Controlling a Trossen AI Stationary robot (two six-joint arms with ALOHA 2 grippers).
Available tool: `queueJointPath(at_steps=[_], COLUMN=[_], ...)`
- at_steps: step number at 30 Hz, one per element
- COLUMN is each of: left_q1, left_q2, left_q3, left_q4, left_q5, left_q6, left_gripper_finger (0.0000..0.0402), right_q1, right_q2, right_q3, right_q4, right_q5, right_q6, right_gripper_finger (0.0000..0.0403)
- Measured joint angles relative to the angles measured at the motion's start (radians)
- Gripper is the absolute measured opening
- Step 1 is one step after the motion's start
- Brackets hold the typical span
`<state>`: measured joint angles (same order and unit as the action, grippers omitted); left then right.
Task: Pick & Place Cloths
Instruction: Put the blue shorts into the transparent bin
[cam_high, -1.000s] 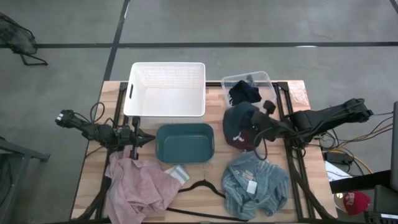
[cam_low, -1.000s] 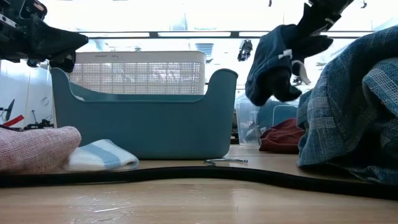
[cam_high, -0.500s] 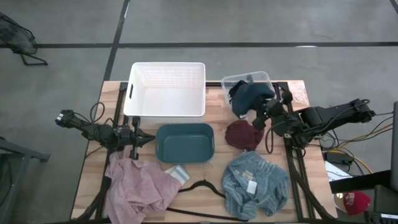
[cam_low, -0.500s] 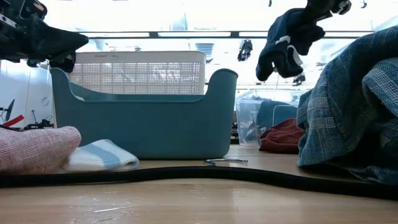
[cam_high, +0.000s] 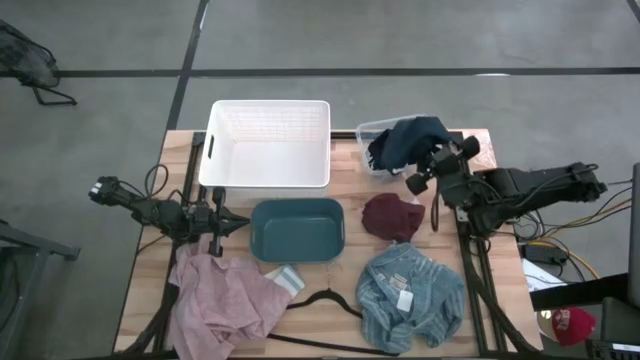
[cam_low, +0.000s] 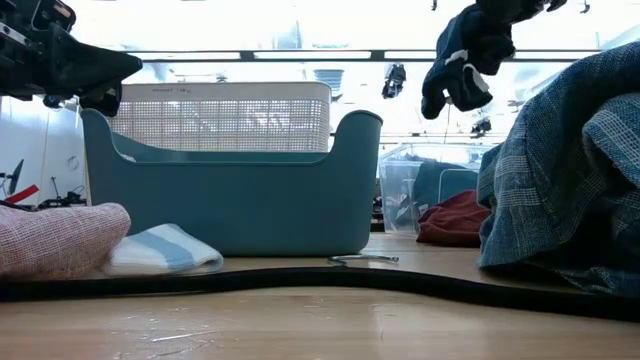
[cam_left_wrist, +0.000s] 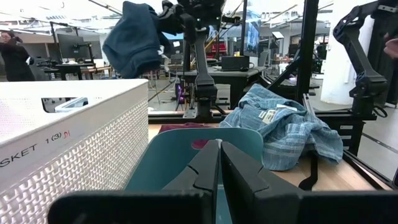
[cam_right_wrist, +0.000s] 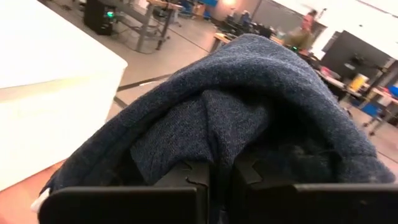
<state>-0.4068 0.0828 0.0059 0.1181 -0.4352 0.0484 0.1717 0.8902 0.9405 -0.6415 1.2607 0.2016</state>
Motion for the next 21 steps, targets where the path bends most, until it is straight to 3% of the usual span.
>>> queueJointPath(at_steps=[4,14,21], left_q1=[0.0,0.0,0.0], left_q2=[0.0,0.0,0.0], left_q3=[0.0,0.0,0.0], left_q4=[0.0,0.0,0.0], left_q5=[0.0,0.0,0.0], left_q6=[0.0,0.0,0.0], left_gripper_finger=[0.0026,0.0026,0.0026], right_q1=[-0.075,-0.306,-0.409], right_q2=[0.0,0.01,0.075], right_q3=[0.0,-0.003,-0.008], right_q4=[-0.001,-0.001,0.002], right_q5=[-0.017,-0.293,-0.326], right_q6=[0.0,0.027,0.018], right_gripper_finger=[0.0018,0.0017,0.0014])
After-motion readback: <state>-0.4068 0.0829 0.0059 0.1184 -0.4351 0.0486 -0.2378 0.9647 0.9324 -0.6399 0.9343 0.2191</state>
